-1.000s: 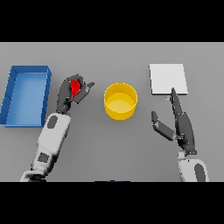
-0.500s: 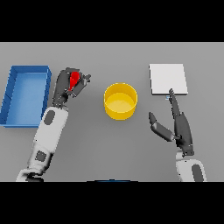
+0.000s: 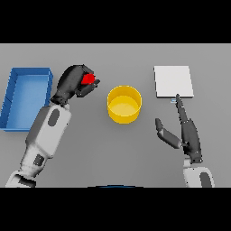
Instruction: Pick up the red beaker and tilt it to pour out 1 green nut into yellow bowl. Pick up the yellow bowl and place it on the metallic measuring scale.
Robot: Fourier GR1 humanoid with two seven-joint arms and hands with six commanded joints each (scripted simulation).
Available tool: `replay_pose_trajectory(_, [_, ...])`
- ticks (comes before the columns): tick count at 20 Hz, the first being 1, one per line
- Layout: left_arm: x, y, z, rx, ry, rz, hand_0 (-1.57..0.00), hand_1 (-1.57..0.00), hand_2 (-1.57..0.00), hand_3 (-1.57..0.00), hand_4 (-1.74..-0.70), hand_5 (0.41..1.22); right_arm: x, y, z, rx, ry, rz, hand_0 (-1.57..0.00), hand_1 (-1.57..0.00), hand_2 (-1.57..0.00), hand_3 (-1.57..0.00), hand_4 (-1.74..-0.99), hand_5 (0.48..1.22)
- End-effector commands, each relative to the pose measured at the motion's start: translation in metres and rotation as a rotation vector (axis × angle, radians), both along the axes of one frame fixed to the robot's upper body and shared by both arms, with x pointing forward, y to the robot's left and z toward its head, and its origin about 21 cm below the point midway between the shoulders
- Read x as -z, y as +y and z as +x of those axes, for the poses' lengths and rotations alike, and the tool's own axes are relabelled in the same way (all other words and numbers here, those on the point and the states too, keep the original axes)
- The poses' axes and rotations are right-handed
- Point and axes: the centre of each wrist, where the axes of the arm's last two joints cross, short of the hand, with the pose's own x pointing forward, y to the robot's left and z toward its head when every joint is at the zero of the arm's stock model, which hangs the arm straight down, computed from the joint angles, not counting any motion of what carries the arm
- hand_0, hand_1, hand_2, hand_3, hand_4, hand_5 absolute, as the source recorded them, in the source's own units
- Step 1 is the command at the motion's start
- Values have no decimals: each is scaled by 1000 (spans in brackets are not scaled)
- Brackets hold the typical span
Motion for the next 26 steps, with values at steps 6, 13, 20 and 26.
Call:
replay_pose_trajectory(6, [-32, -32, 15, 145, -56, 467, -1568, -1568, -1568, -1567, -1739, 1177, -4, 0, 3, -9, -19, 6, 1, 1, 1, 1, -1056, 692])
replay_pose_trajectory(13, [-54, -70, 29, 313, -92, 966, -1570, -1570, -1570, -1570, -1582, 1212, -2, 4, 5, -24, -25, 24, 1, 1, 1, 1, -1063, 681])
replay_pose_trajectory(20, [-58, -98, 35, 377, -139, 1326, -1571, -1571, -1571, -1571, -1705, 1219, -2, 6, 8, -38, 0, 17, 1, 1, 1, 1, -1069, 689])
replay_pose_trajectory(26, [-62, -114, 35, 383, -231, 1492, -1571, -1571, -1571, -1571, -1732, 1220, 3, 8, 4, -45, 2, 31, 1, 1, 1, 1, -1060, 696])
